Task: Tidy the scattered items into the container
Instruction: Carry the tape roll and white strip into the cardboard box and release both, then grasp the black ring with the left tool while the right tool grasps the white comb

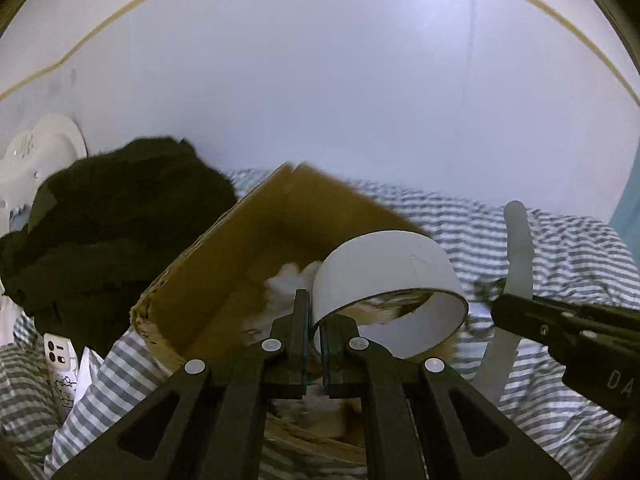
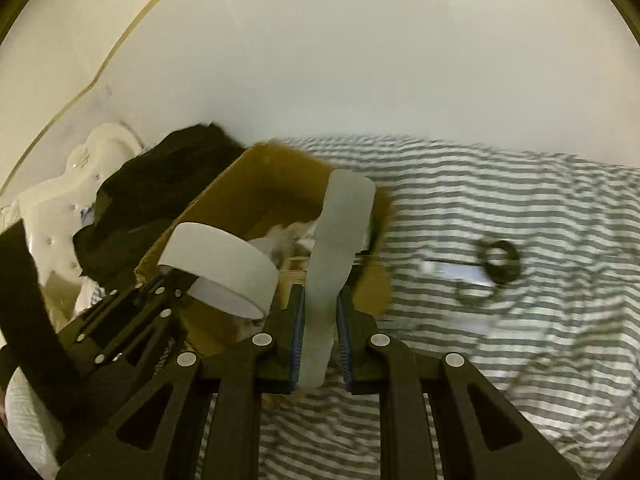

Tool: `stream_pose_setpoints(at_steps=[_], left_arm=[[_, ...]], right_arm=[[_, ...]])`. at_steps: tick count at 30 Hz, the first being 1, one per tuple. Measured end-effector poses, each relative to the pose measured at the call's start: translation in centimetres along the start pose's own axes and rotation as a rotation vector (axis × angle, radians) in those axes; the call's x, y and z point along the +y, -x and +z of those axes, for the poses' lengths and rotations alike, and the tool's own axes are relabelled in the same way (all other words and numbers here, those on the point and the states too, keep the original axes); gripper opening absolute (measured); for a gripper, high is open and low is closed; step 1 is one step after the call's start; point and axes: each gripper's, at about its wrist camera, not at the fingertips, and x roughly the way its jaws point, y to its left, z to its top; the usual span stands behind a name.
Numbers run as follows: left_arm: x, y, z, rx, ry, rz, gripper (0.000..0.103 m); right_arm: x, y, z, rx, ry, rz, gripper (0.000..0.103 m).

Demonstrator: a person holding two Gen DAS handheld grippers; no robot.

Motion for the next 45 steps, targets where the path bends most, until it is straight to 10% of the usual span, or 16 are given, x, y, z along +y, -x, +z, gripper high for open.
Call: stream_pose_setpoints(at_steps=[9, 18, 34, 45], left_arm=[[0.7, -3.8, -1.7, -0.025, -0.063, 0.053, 0.008], [-1.3, -2.9, -2.4, -0.050, -0.147, 0.054, 0.070], [-8.3, 3.2, -5.0, 0.018, -0.141, -0.103, 0.071], [-17.9, -2.4, -7.2, 0.144, -0.141, -0.188, 0.071]], right_arm=[[2.3, -7.7, 0.7, 0.072, 0.054, -0.007, 0.022], [1.6, -6.3, 1.8, -0.003, 0.049, -0.033, 0.041], [-7.5, 2.4, -2.3, -0.030, -0.023, -0.205, 0.041], [-20.8, 0.9, -6.7, 0.022, -0.149, -0.364, 0.041]])
